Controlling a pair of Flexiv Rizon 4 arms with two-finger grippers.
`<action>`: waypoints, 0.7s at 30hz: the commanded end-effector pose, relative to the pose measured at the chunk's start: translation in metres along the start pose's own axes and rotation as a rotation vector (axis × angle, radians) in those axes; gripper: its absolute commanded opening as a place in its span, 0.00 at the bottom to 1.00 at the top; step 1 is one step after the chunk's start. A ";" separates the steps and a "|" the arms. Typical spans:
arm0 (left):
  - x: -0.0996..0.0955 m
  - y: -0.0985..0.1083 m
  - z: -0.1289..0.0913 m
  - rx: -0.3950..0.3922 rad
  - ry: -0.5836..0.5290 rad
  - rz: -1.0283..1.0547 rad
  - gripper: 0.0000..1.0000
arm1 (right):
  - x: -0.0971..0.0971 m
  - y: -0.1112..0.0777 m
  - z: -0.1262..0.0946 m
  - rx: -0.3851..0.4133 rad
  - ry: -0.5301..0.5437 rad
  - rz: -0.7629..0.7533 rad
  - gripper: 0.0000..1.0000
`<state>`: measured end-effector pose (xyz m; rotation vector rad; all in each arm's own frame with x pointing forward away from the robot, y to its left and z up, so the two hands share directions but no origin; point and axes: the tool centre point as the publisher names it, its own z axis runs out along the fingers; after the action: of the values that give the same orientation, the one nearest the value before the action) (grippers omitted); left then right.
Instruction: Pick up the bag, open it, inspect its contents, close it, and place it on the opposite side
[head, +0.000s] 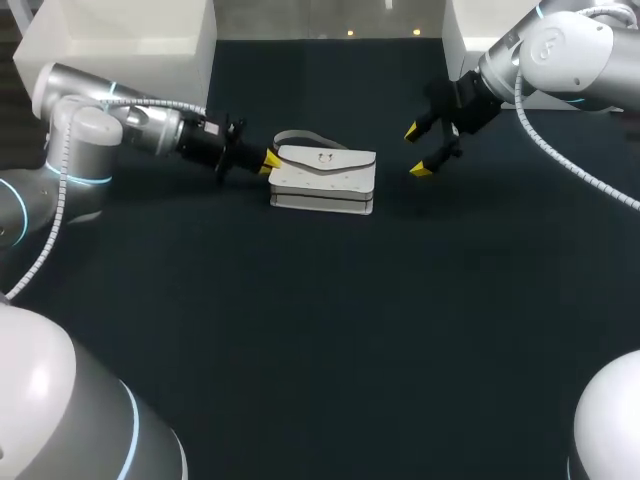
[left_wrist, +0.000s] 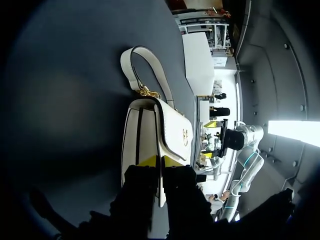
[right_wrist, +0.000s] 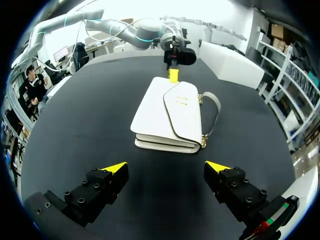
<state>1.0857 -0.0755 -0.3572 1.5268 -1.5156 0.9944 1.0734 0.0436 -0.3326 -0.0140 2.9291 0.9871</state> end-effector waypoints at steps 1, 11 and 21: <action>-0.001 0.008 -0.001 0.031 0.007 0.000 0.00 | -0.001 0.000 0.001 0.000 0.002 0.000 1.00; 0.007 0.012 0.004 0.032 0.009 0.011 0.00 | -0.001 0.000 0.001 0.000 0.002 0.000 1.00; 0.008 0.011 0.009 0.039 0.004 0.003 0.00 | -0.001 0.000 0.001 0.000 0.002 0.000 1.00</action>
<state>1.0759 -0.0864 -0.3528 1.5475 -1.5084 1.0267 1.0734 0.0436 -0.3326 -0.0140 2.9290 0.9871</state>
